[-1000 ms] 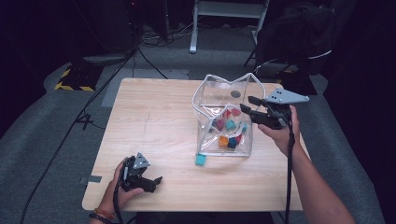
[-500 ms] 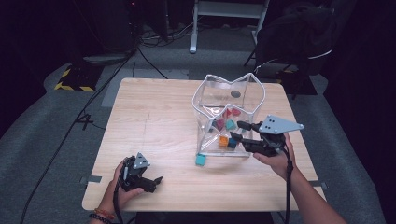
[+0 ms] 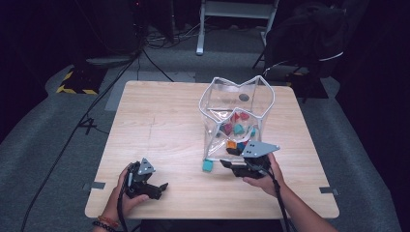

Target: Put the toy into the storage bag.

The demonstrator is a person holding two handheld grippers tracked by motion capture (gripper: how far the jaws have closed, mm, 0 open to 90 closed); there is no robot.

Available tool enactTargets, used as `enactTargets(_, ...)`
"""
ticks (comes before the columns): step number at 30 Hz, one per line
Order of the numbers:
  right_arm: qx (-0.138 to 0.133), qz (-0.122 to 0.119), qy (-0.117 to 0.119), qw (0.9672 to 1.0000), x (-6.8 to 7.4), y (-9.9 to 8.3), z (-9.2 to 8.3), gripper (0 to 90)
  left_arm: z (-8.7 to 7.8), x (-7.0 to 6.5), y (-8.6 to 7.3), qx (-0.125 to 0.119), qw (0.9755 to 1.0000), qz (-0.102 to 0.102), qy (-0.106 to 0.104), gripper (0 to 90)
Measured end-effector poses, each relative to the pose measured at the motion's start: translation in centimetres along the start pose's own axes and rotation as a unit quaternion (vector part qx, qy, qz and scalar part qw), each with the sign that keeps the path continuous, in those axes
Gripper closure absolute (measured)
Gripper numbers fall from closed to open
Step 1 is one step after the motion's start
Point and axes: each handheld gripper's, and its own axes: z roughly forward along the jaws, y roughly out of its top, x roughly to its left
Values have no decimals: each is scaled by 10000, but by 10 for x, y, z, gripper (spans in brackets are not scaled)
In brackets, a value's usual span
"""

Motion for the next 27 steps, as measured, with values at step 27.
enactTargets(27, 969, -483, -6, 9941, 12, -36, 92, 447, 0, 0, 0, 2, 10000, 1, 0, 1)
